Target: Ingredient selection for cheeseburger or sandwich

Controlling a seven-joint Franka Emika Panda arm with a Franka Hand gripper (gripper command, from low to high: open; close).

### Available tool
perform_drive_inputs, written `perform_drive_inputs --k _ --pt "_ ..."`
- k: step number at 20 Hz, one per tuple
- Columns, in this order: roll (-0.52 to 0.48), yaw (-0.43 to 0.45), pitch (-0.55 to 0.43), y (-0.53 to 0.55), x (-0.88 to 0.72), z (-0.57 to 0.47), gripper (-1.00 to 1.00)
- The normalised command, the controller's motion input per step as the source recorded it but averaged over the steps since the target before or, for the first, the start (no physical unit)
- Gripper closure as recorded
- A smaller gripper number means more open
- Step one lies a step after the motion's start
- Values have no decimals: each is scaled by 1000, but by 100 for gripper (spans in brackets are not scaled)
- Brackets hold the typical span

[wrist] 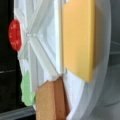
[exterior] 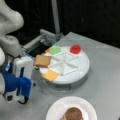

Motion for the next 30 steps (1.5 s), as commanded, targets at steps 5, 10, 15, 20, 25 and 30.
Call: perform_drive_inputs --k 5,10,15,20,25,30 --pt "393 176 -122 -265 358 -199 -100" --pt "358 250 -95 -281 376 -203 -100" --pt "276 245 -77 -274 362 -198 -100" --pt "238 183 -91 -170 287 -133 -100" --pt "224 149 -107 -78 182 -46 -100" --pt "218 103 -102 -28 162 -34 -100"
